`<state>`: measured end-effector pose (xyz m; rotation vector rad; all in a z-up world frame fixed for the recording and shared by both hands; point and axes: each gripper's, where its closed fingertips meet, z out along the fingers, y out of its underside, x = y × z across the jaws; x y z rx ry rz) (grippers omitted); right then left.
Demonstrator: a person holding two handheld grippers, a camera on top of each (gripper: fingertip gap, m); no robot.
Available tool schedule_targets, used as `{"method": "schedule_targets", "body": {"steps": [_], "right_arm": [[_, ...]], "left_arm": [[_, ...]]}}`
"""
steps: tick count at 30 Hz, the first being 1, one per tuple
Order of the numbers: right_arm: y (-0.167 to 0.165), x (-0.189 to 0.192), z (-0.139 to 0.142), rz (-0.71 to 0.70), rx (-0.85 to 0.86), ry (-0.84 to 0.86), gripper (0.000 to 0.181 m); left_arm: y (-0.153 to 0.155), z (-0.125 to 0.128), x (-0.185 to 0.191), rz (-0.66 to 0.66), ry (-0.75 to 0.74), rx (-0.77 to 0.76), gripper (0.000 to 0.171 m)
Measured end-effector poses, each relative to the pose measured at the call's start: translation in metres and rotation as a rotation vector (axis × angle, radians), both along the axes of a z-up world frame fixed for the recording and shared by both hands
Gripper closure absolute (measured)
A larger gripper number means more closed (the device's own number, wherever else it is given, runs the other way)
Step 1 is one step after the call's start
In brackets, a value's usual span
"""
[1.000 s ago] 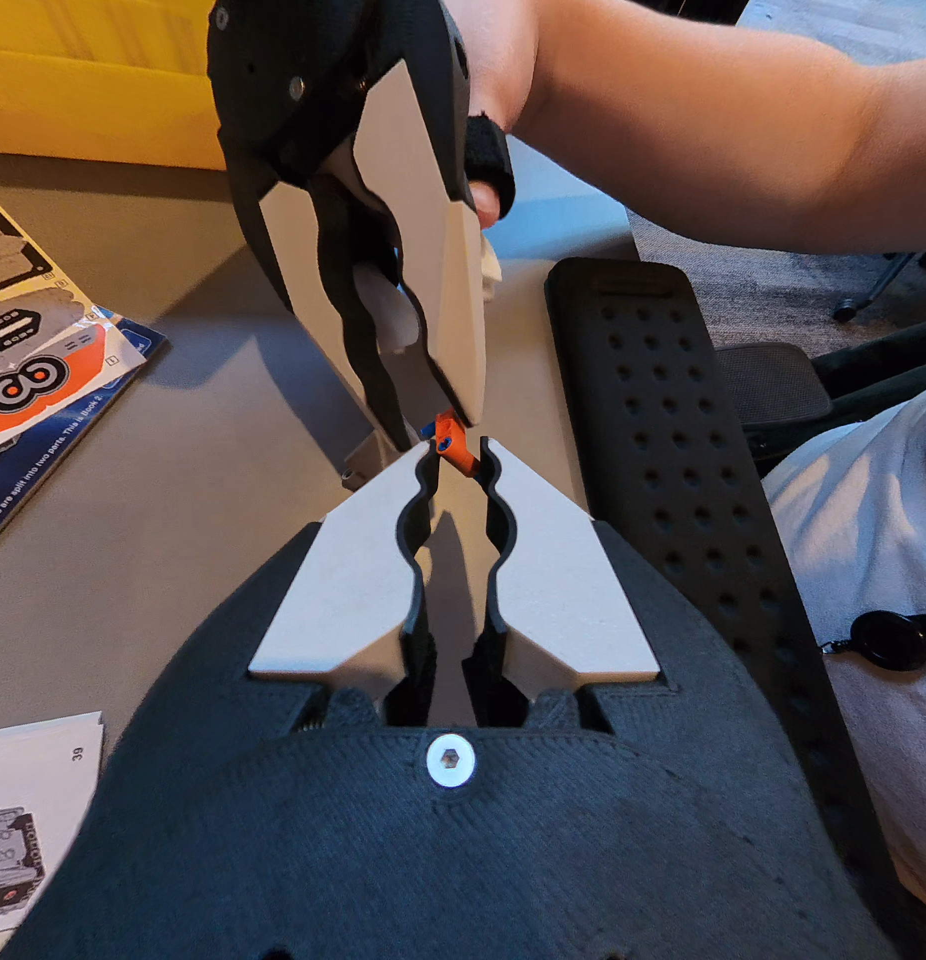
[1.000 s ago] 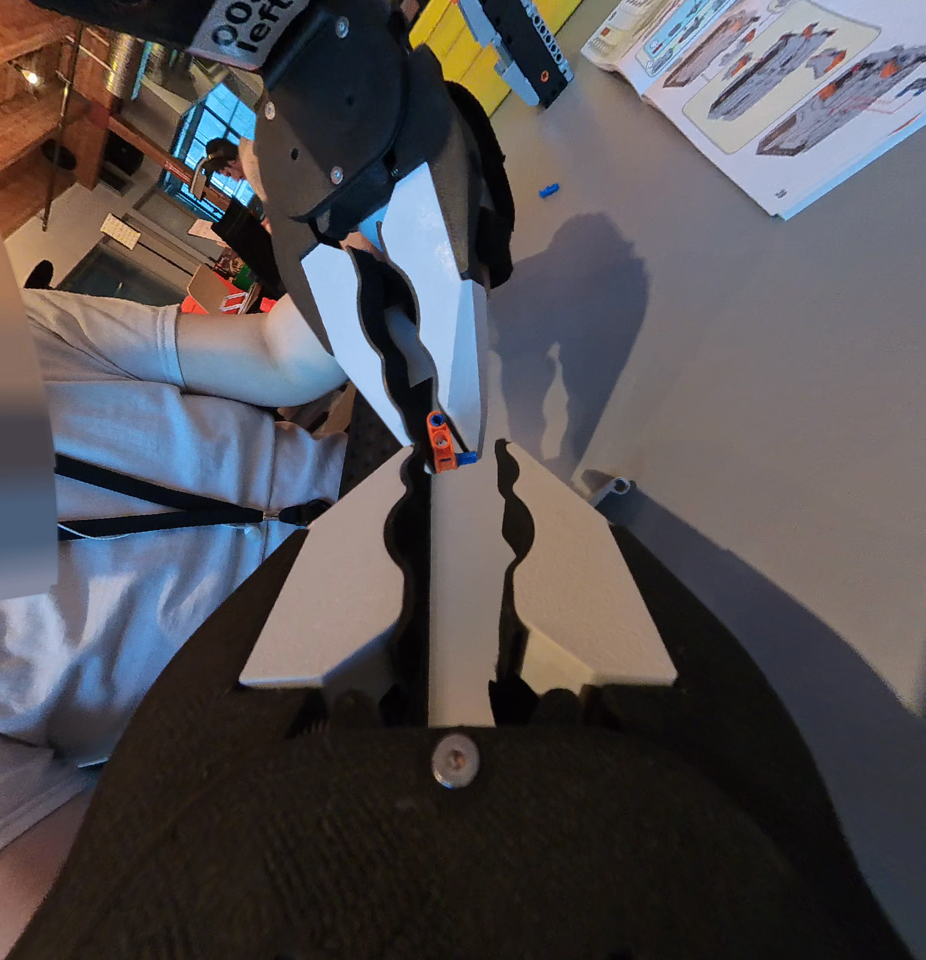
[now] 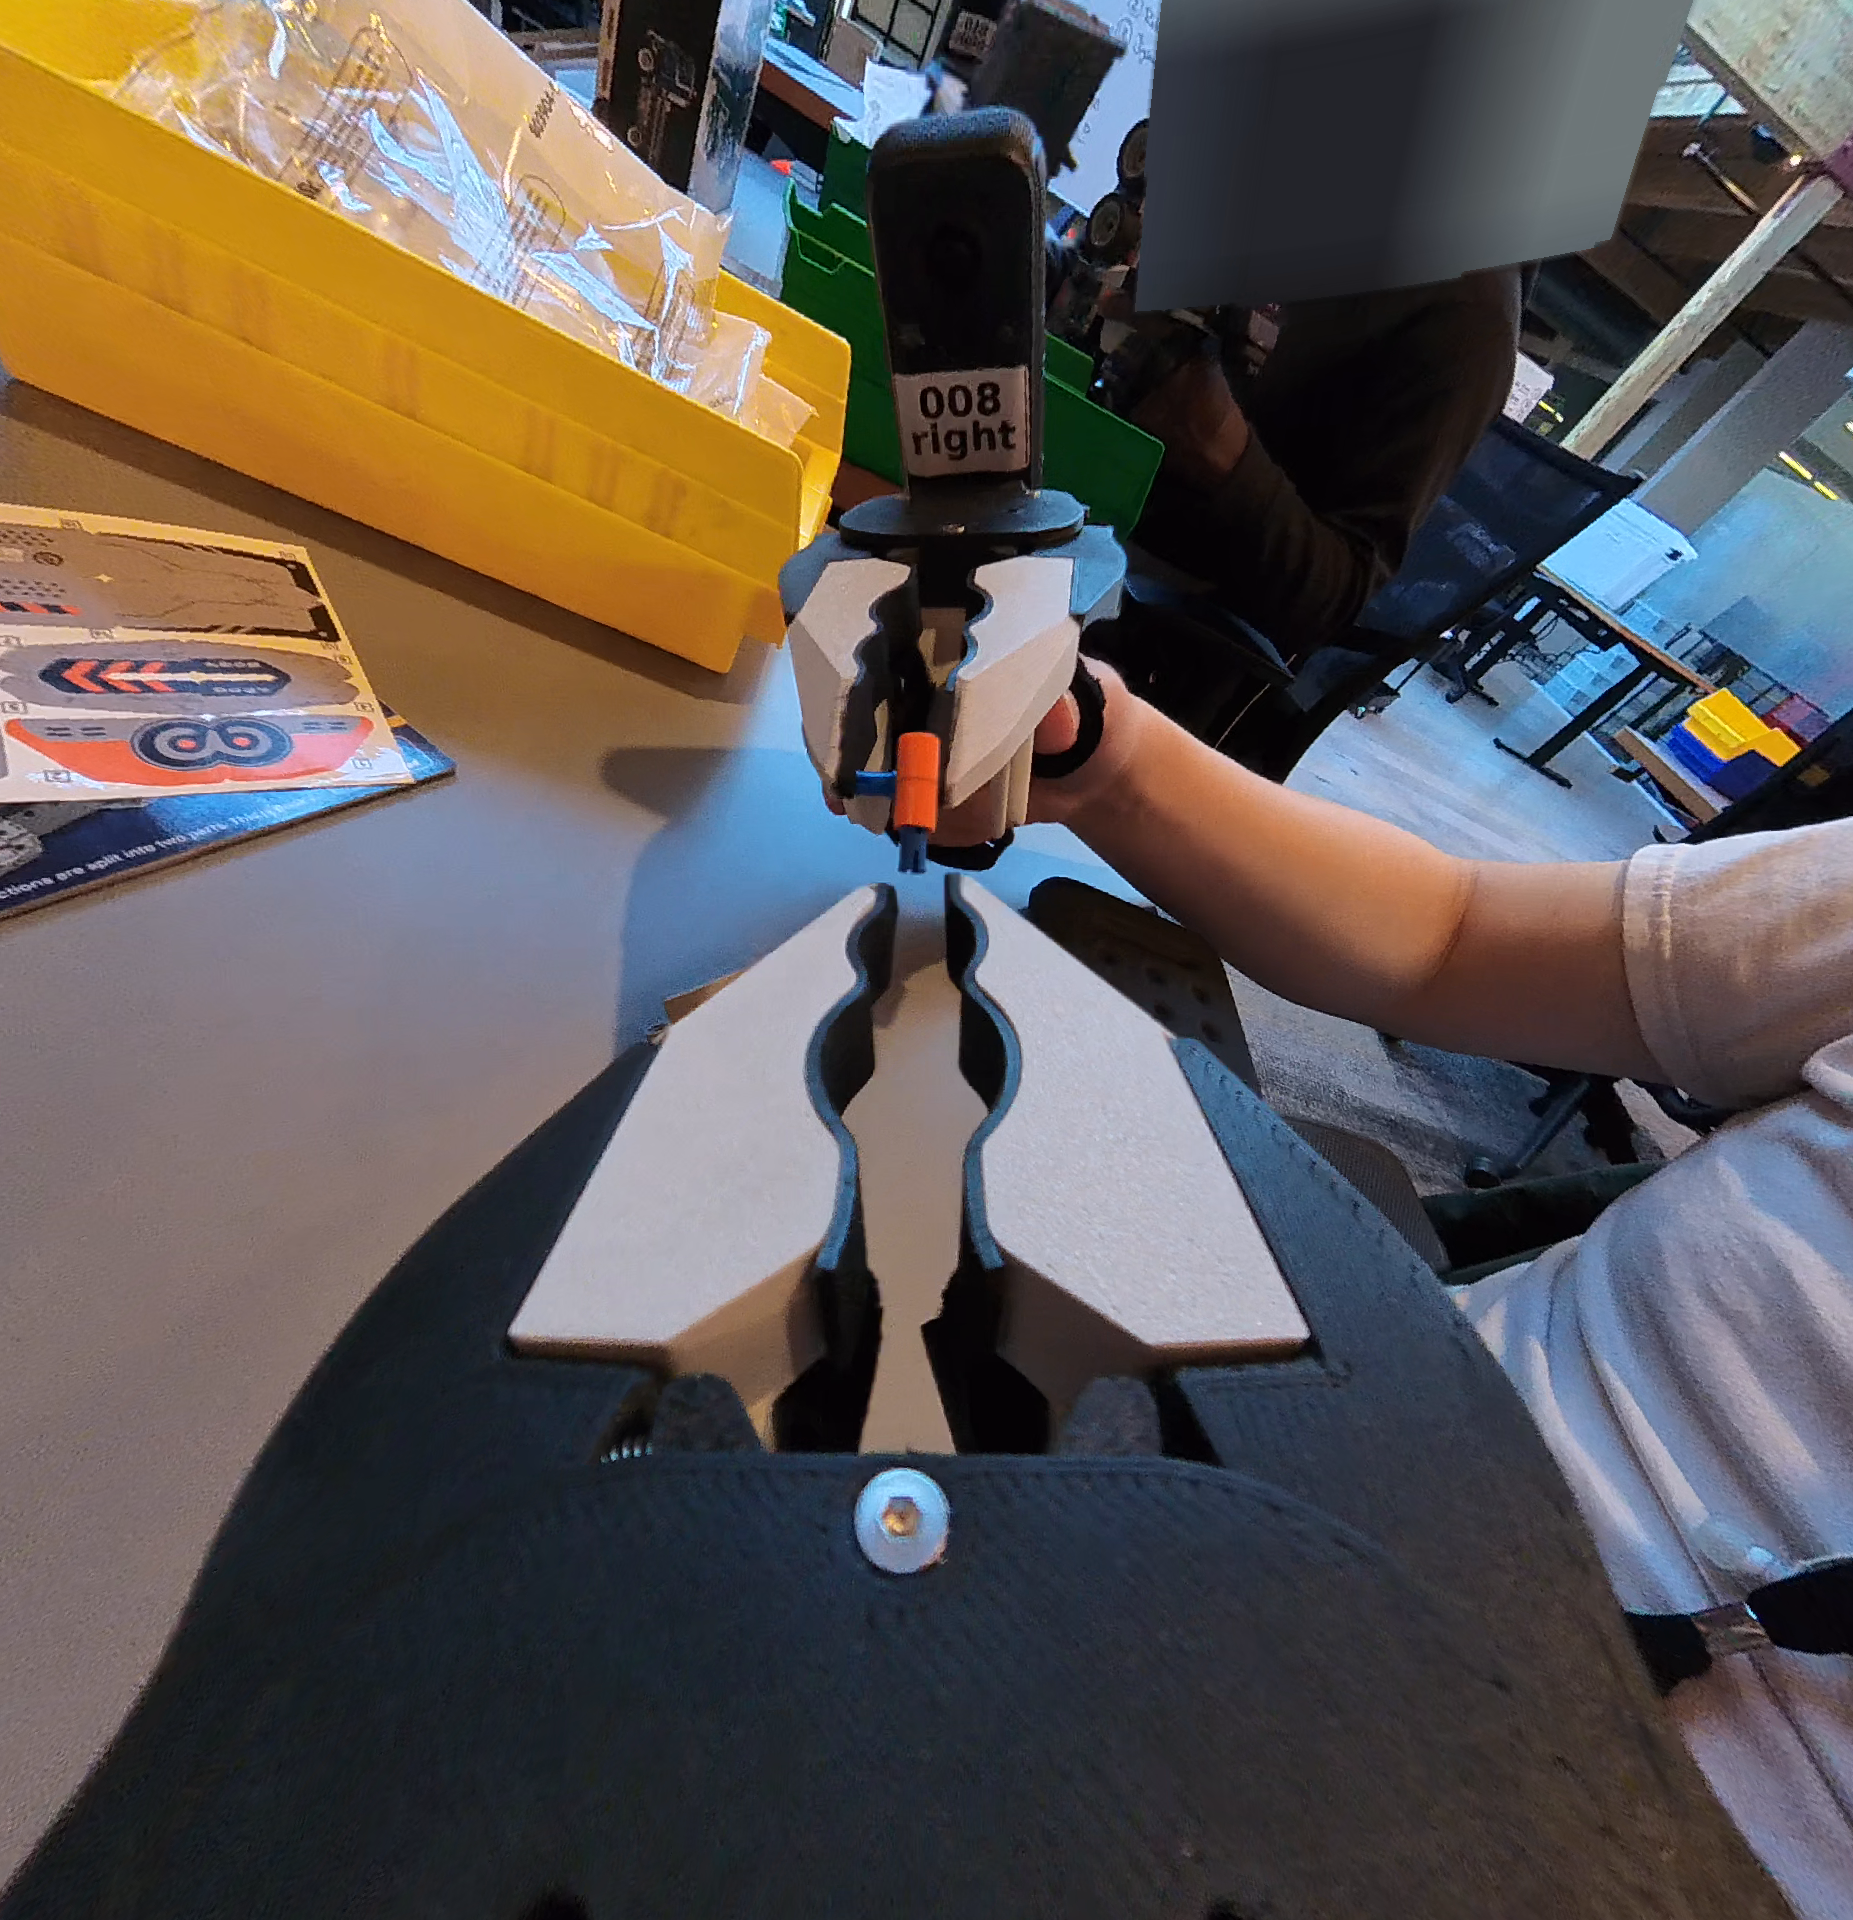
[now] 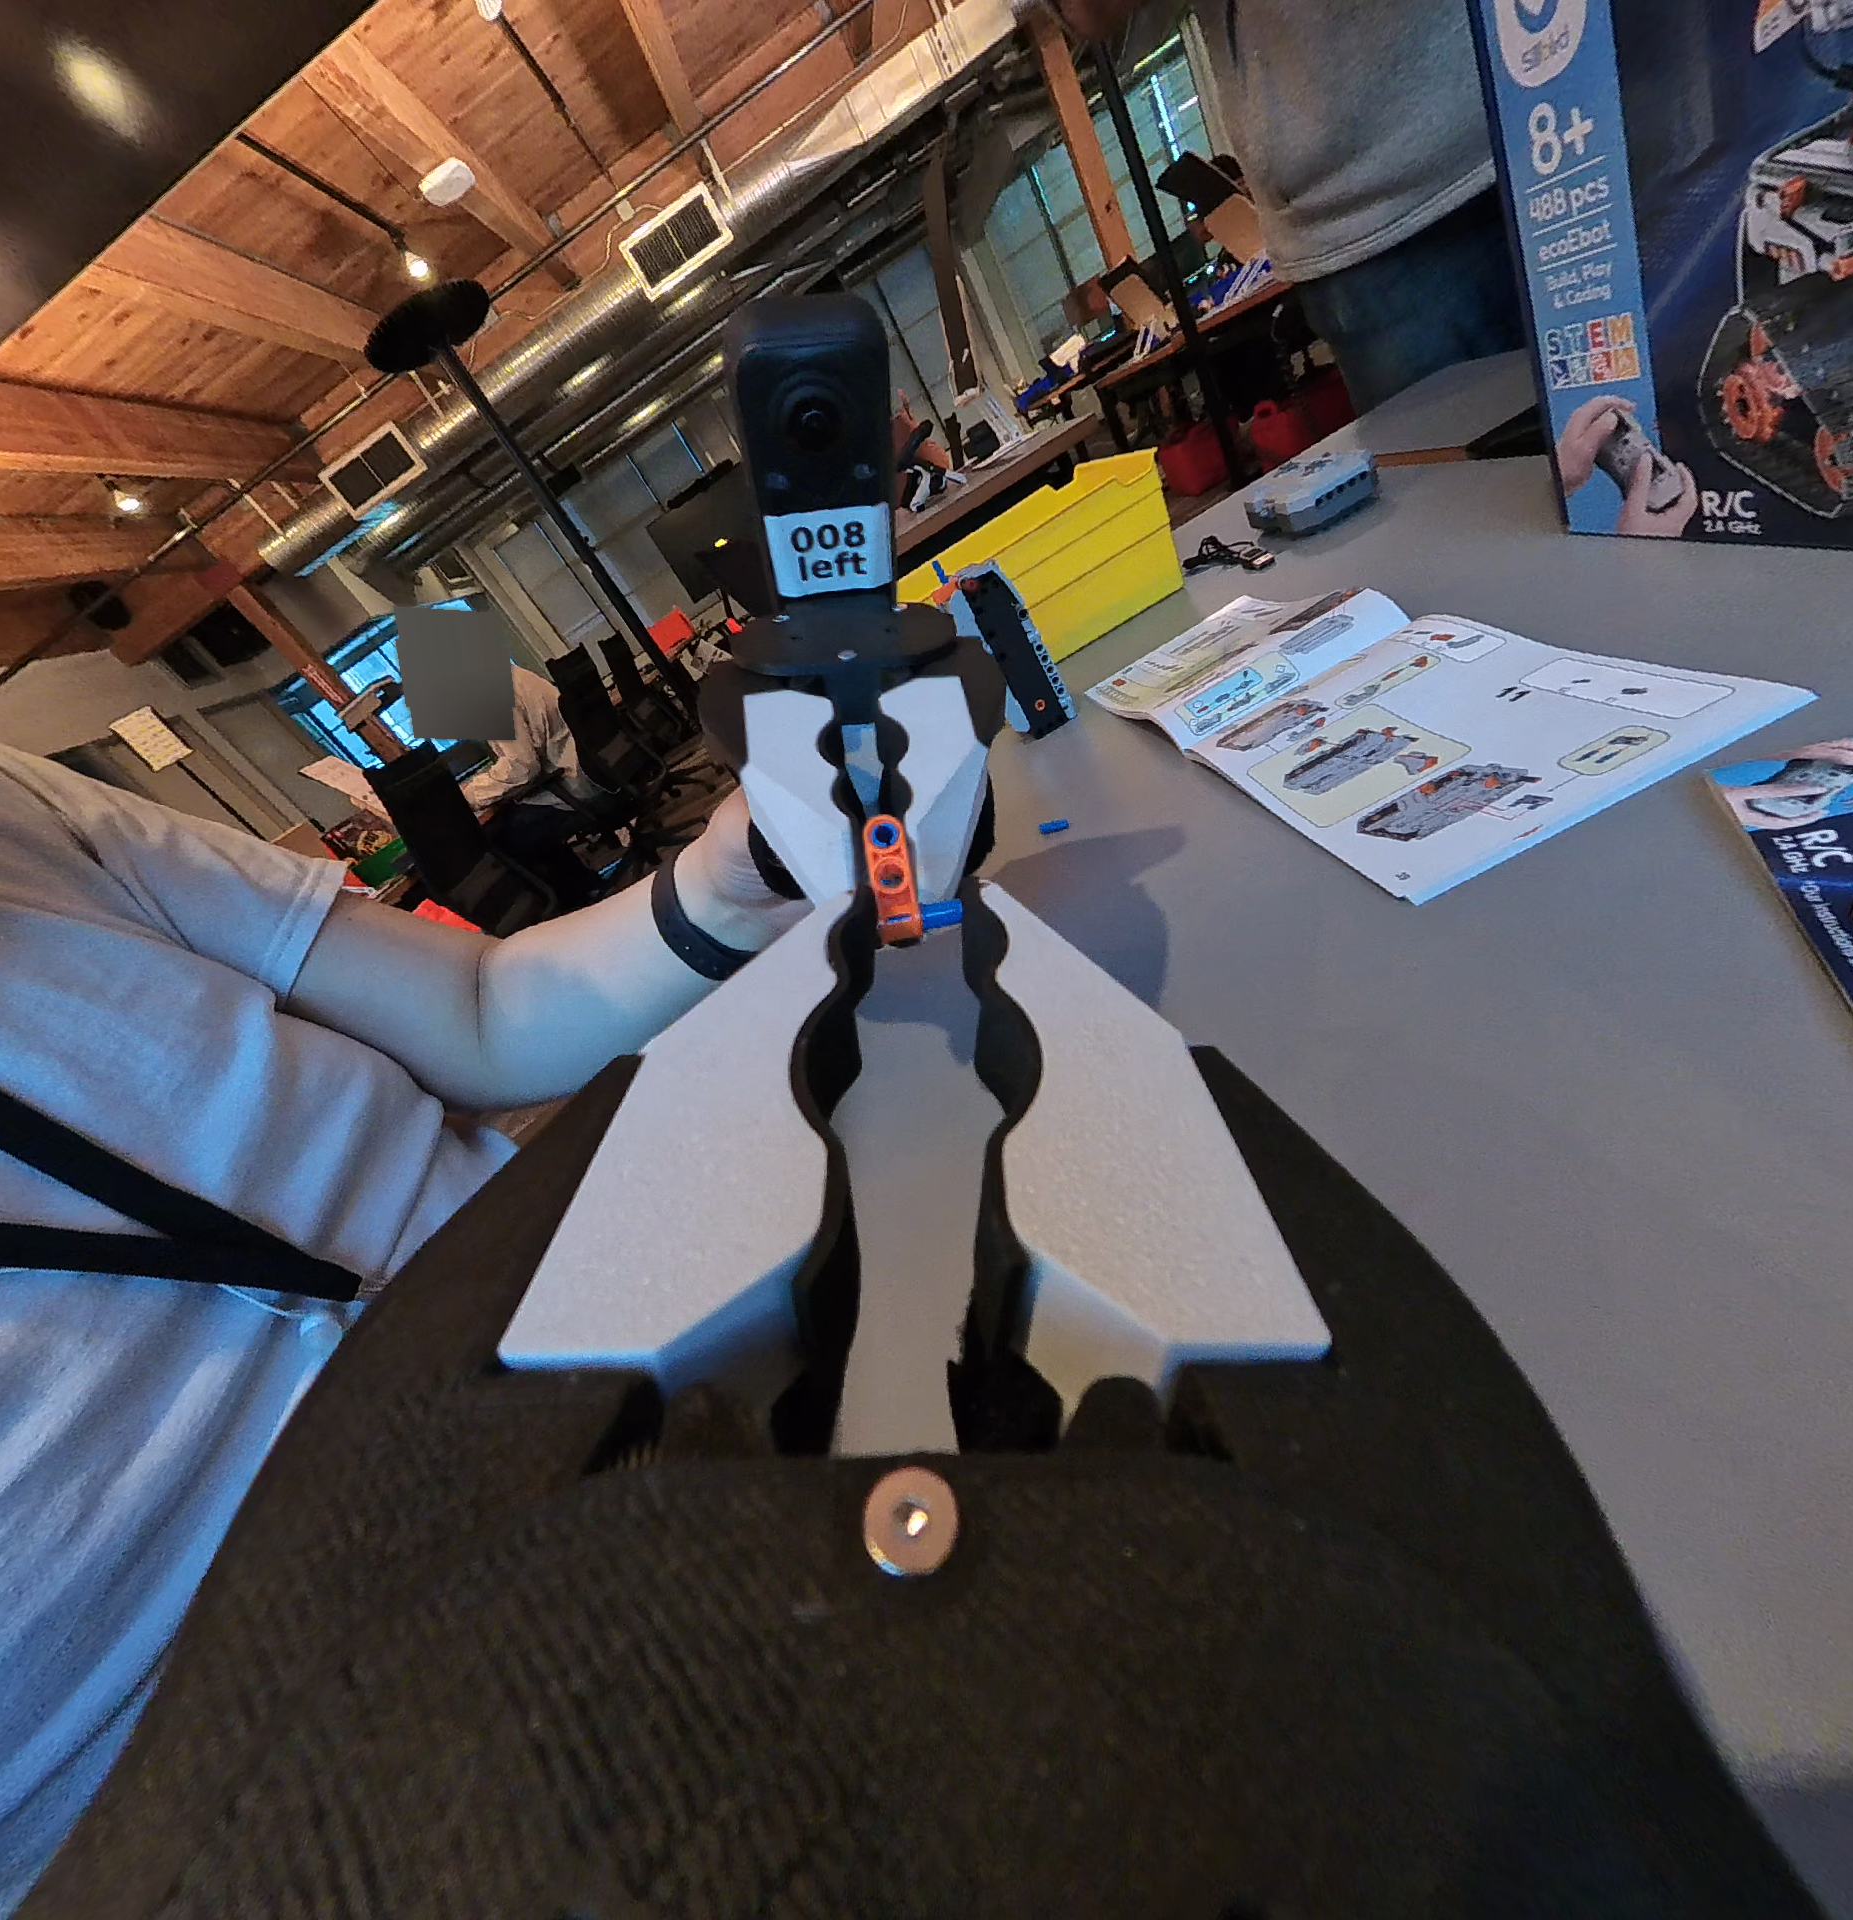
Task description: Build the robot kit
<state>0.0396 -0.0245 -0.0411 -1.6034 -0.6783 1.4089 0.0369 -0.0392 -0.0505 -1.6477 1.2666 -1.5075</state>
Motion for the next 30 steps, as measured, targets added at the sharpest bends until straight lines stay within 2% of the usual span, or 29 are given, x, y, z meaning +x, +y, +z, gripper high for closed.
{"method": "schedule_targets", "body": {"steps": [5,10,12,15,18,21,23,29,30], "right_arm": [[0.0,-0.002,-0.002,0.001,-0.001,-0.003,0.166],[-0.005,-0.004,-0.005,0.022,0.043,-0.031,0.165],[-0.008,-0.005,-0.001,0.036,0.096,-0.065,0.148],[-0.009,-0.01,-0.003,0.07,0.131,-0.179,0.147],[-0.012,-0.014,-0.013,0.131,0.119,-0.298,0.152],[-0.013,-0.017,-0.015,0.158,0.128,-0.342,0.161],[-0.015,-0.018,-0.014,0.171,0.126,-0.34,0.175],[-0.011,-0.017,-0.019,0.161,0.109,-0.368,0.163],[-0.012,-0.017,-0.019,0.169,0.109,-0.368,0.166]], "left_arm": [[0.004,0.003,-0.001,0.024,-0.013,0.038,0.169],[-0.003,-0.003,-0.003,-0.025,0.037,0.052,0.169],[-0.007,-0.006,-0.004,-0.056,0.066,0.05,0.169],[-0.009,-0.01,-0.004,-0.069,0.098,0.067,0.169],[-0.009,-0.013,-0.003,-0.073,0.116,0.075,0.169],[-0.01,-0.017,-0.003,-0.078,0.133,0.075,0.169],[-0.011,-0.018,-0.002,-0.083,0.136,0.073,0.169],[-0.01,-0.015,-0.002,-0.088,0.11,0.044,0.169],[-0.01,-0.015,-0.002,-0.084,0.111,0.044,0.169]]}}
